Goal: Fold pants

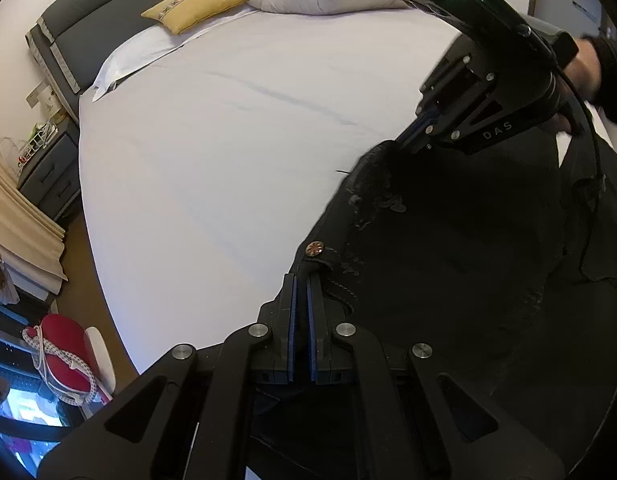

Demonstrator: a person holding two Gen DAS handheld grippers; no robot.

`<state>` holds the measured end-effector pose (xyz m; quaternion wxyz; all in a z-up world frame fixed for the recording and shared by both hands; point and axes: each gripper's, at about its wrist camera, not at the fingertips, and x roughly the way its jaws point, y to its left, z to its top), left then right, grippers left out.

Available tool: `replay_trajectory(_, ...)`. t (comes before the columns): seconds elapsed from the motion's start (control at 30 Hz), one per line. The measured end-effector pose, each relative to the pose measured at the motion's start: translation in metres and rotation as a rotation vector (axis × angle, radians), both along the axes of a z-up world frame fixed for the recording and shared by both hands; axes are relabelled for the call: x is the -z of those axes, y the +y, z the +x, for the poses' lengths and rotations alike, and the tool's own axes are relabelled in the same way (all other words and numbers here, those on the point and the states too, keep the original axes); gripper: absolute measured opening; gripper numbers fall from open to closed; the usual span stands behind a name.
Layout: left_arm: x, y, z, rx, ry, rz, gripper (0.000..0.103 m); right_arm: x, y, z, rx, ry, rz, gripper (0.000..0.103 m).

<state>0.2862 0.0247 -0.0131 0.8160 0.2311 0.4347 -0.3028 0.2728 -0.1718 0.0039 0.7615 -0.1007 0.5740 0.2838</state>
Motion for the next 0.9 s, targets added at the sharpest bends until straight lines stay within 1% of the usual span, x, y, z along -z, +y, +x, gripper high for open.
replay_trajectory(0.1, -0.003, -0.003, -0.015, -0.006, 0.005, -0.01, 0.003, 0.003, -0.002, -0.007, 0.09, 0.051, 0.097, 0.007)
replay_trajectory(0.23, -0.008, -0.005, -0.027, -0.008, 0.01, -0.017, 0.003, 0.005, 0.006, -0.026, 0.127, 0.076, 0.181, 0.007)
replay_trajectory(0.33, -0.012, -0.003, -0.046, -0.004, 0.016, -0.022, 0.003, -0.002, 0.001, -0.038, 0.12, 0.07, 0.199, 0.007)
replay_trajectory(0.43, -0.015, 0.0, -0.072, 0.023, 0.022, -0.022, 0.003, -0.017, 0.006, -0.066, 0.048, 0.03, 0.167, 0.007)
replay_trajectory(0.5, -0.014, 0.0, -0.092, 0.056, 0.03, -0.017, 0.003, -0.028, 0.013, -0.093, -0.037, -0.018, 0.099, 0.007)
replay_trajectory(0.6, -0.009, -0.003, -0.131, 0.1, 0.035, 0.022, 0.003, -0.037, 0.026, -0.136, -0.181, -0.091, -0.042, 0.007)
replay_trajectory(0.63, -0.007, -0.003, -0.145, 0.113, 0.034, 0.037, 0.003, -0.038, 0.031, -0.155, -0.243, -0.129, -0.111, 0.007)
replay_trajectory(0.73, -0.004, -0.004, -0.183, 0.148, 0.035, 0.057, 0.003, -0.04, 0.038, -0.205, -0.398, -0.22, -0.264, 0.006)
replay_trajectory(0.8, -0.003, -0.005, -0.207, 0.167, 0.05, 0.05, 0.003, -0.04, 0.047, -0.244, -0.517, -0.296, -0.371, 0.006)
replay_trajectory(0.9, 0.0, -0.011, -0.237, 0.203, 0.051, 0.086, 0.003, -0.037, 0.054, -0.283, -0.619, -0.373, -0.472, 0.006)
